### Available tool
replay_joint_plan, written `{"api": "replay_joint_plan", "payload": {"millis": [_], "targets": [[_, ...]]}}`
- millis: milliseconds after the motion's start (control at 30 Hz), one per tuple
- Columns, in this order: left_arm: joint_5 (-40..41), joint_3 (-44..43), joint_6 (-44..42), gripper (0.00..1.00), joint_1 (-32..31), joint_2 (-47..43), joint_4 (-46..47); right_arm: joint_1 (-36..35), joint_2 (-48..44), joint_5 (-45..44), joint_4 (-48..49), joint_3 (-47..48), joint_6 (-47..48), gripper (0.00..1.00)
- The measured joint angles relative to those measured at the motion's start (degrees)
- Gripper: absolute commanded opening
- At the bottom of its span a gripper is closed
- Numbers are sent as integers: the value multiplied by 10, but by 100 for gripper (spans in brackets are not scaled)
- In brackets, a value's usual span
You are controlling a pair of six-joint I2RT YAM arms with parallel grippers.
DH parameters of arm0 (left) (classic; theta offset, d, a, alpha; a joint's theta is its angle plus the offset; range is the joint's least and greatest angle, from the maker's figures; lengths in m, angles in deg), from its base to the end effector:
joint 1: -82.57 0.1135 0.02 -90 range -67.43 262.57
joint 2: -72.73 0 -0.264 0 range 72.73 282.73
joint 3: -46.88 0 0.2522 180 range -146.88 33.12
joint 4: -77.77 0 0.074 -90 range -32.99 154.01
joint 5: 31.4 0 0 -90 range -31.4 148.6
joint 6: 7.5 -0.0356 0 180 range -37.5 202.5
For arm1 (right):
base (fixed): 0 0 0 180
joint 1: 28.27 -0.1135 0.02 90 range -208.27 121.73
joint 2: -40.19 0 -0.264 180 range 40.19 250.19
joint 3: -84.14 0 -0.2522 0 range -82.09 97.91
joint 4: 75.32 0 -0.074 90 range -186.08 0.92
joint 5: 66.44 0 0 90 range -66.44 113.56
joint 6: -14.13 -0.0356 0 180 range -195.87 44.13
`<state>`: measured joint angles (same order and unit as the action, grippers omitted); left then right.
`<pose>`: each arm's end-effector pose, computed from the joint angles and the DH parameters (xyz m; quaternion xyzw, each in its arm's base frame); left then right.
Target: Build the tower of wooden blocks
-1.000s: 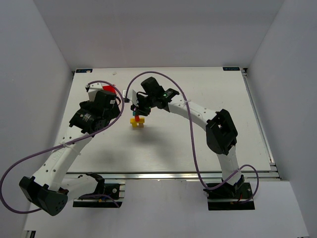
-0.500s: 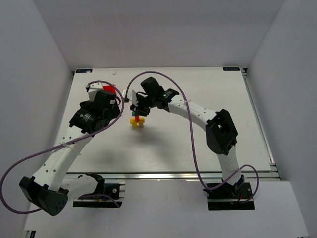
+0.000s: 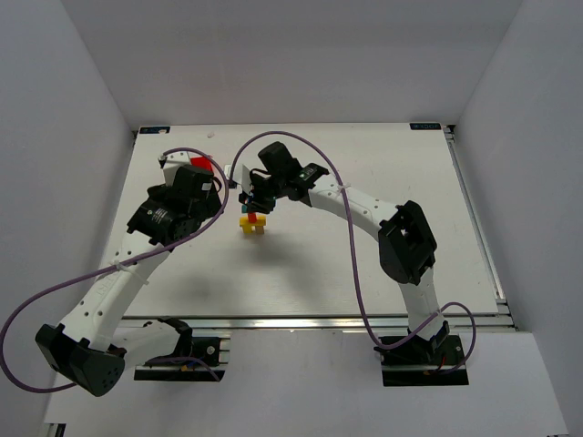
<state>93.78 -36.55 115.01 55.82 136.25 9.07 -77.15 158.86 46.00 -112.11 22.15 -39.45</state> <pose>0.1944 -0.0750 0.3581 -0.1510 0.8858 0.0800 0.4315 0.3079 0.3733 0.2772 -0.6593 0.5886 0.2206 0.4127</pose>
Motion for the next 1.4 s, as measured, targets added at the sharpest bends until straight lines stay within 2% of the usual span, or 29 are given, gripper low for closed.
{"api": "replay_joint_plan", "payload": {"millis": [367,667,1067,1200,1333,1400], "targets": [[-6,0,-5,98,0,0,2,0,0,-3,5,-1,2,34],[-12,3,-8,98,0,0,3,0,0,-10,6,-2,7,42],[-16,7,-12,98,1,0,10,0,0,-9,6,-2,12,44],[-21,7,-15,98,2,0,10,0,0,-8,6,-2,12,53],[-27,7,-17,98,3,0,11,0,0,-2,6,-2,14,58],[-30,7,-17,98,3,-1,12,0,0,2,6,-2,14,65]]}}
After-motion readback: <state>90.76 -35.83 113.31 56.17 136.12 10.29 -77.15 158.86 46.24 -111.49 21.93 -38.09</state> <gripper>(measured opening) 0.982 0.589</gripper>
